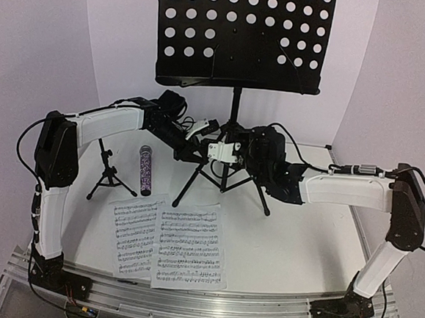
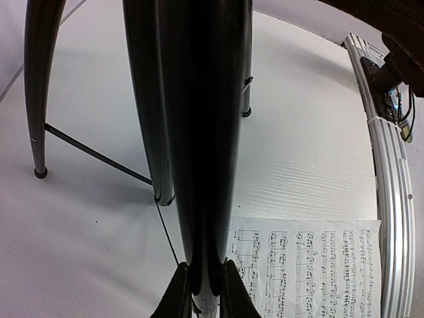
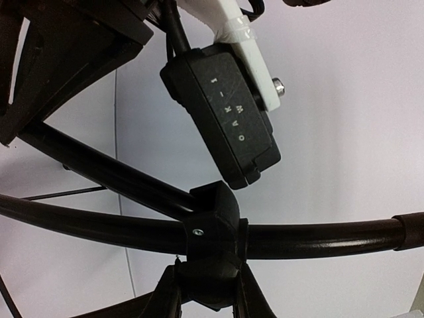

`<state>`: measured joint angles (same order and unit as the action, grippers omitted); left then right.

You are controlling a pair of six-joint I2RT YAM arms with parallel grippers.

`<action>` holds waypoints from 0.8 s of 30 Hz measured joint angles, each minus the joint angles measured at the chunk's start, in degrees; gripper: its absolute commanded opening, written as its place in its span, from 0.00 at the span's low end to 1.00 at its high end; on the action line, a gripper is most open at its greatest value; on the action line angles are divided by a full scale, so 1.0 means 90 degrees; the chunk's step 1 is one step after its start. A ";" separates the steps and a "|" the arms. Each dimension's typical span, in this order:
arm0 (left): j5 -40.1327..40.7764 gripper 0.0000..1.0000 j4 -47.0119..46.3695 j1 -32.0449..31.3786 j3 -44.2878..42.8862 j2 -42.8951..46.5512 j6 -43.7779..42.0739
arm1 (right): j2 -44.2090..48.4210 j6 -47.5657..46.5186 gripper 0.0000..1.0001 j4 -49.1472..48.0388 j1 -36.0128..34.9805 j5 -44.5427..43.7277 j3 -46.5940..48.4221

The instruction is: Set up the instrument practice props

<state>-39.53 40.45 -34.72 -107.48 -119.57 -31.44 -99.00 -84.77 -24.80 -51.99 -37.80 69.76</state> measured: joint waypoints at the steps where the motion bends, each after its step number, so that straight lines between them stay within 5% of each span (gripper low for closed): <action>1: 0.0000 0.00 0.0000 0.0000 0.0000 0.0000 0.0000 | -0.0002 0.0017 0.00 0.0000 0.0000 -0.0003 0.0000; 8: 0.0002 0.00 -0.0002 0.0000 0.0000 0.0000 0.0002 | -0.0164 0.1021 0.00 -0.0309 -0.0120 -0.0423 0.0000; 24: -0.0002 0.00 -0.0002 -0.0019 0.0000 -0.0002 -0.0023 | -0.0316 0.7375 0.00 -0.0221 -0.0303 -0.0900 0.0157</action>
<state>-39.55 40.42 -34.89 -107.48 -119.59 -31.65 -101.85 -18.40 -26.78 -54.71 -45.90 71.17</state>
